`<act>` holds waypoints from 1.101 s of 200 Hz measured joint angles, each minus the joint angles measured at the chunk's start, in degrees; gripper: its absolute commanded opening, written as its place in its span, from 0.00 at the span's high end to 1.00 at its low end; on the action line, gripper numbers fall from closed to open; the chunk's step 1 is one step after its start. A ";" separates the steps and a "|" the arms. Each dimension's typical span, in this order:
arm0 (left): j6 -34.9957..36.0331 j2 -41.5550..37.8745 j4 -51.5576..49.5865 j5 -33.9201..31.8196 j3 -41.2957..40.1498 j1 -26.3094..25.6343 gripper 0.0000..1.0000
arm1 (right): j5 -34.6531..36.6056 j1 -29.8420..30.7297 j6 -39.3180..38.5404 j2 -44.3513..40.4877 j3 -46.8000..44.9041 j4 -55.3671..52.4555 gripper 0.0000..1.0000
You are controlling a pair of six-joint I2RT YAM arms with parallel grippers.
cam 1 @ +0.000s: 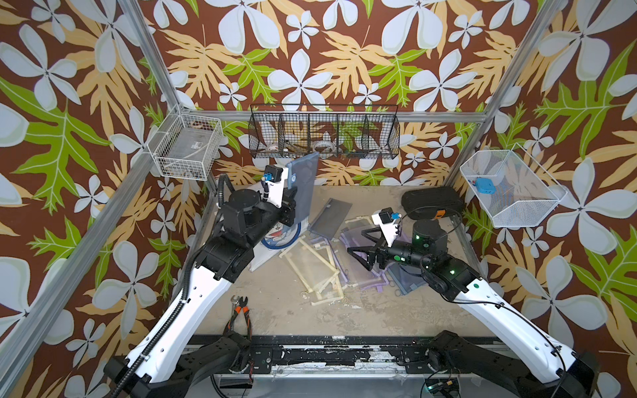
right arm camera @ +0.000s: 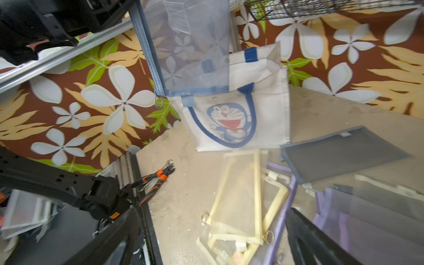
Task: Put the pencil pouch into the canvas bag
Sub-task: Place the pencil case in the canvas bag.
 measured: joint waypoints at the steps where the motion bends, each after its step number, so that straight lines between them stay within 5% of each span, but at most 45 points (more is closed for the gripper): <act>1: 0.52 0.22 -0.35 -0.76 0.15 0.09 1.00 | 0.13 0.00 -0.04 -0.04 0.00 -0.07 0.00; 62: 18.95 5.97 -0.09 -24.30 -2.49 2.60 1.00 | 3.34 -1.46 -2.69 0.04 -0.94 -4.87 0.00; 144: 23.21 16.33 3.80 -29.33 -5.77 4.74 1.00 | -3.04 -7.54 -3.37 -1.42 -2.43 -5.51 0.01; 201: 15.87 17.94 -2.67 -21.22 -1.51 4.79 0.35 | -3.08 -7.82 -4.37 -0.87 -2.14 -5.68 0.00; 220: 12.76 17.07 -6.32 -18.67 -0.66 4.79 0.27 | -3.02 -7.82 -4.37 -0.17 -2.14 -5.68 0.00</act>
